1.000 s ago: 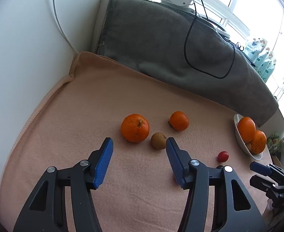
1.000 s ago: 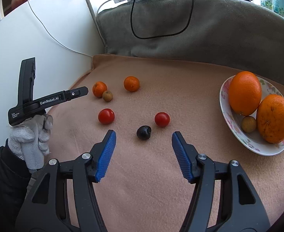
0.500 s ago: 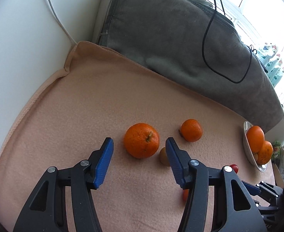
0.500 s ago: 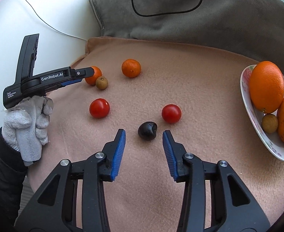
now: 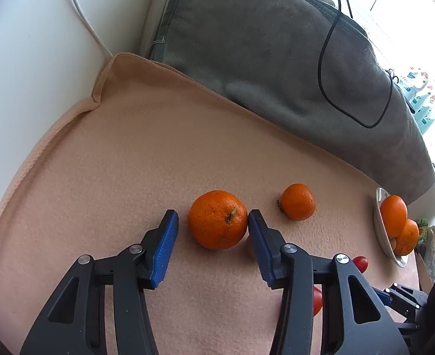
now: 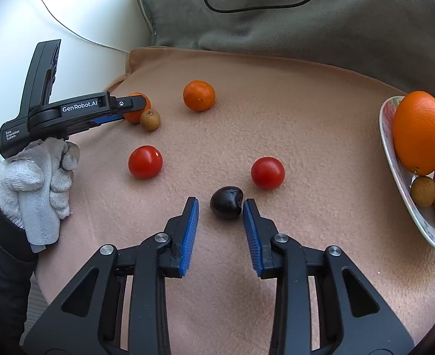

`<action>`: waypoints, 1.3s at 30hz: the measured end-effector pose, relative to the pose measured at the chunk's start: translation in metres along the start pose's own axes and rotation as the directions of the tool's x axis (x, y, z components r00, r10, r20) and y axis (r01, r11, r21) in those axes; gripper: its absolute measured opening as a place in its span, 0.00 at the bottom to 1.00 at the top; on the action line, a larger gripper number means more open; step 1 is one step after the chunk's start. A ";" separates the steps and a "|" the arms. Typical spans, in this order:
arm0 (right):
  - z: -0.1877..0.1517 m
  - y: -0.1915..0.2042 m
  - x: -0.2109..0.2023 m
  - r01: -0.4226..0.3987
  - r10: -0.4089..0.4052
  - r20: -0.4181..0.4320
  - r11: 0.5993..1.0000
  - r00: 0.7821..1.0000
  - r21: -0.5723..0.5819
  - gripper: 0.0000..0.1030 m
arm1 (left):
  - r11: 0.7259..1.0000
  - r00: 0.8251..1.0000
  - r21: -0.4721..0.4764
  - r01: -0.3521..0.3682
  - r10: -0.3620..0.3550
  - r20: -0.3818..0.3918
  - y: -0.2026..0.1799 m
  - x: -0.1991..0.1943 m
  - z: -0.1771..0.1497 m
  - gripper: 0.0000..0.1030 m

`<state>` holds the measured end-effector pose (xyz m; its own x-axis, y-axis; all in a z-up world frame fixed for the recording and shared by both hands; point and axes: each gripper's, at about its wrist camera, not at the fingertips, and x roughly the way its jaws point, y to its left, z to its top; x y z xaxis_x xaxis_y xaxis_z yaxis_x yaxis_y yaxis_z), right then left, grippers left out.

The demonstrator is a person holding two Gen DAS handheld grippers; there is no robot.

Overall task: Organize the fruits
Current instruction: 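Grasp the tangerine with the left tool while the right tool grasps the plum, then carry the tangerine with the left tool while the right tool carries the plum to the plate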

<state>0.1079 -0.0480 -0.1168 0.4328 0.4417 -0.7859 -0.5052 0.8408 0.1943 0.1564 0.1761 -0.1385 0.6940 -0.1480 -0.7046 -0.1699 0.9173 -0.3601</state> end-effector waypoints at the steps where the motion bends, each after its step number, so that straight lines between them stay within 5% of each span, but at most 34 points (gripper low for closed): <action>1: 0.000 0.000 0.000 0.003 -0.003 0.000 1.000 1.000 0.002 0.31 | 1.000 1.000 0.000 0.000 0.000 0.000 0.000 0.000 0.000 0.46; 11: 0.001 0.002 0.003 0.015 -0.015 -0.009 1.000 1.000 0.006 0.23 | 1.000 1.000 -0.003 0.019 -0.019 0.000 0.000 0.001 0.000 0.38; 30: -0.005 0.002 -0.011 -0.026 0.025 0.035 1.000 0.999 0.015 0.22 | 0.999 0.999 -0.020 0.032 -0.031 0.037 0.010 -0.026 -0.006 0.38; 39: -0.005 -0.007 -0.039 -0.044 0.041 0.088 0.999 0.995 0.029 0.22 | 0.998 0.996 0.013 0.062 -0.062 0.061 -0.016 -0.043 -0.010 0.38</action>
<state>0.0907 -0.0723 -0.0908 0.4760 0.5019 -0.7222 -0.5018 0.8294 0.2456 0.1224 0.1639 -0.1089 0.7448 -0.1820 -0.6420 -0.1176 0.9112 -0.3947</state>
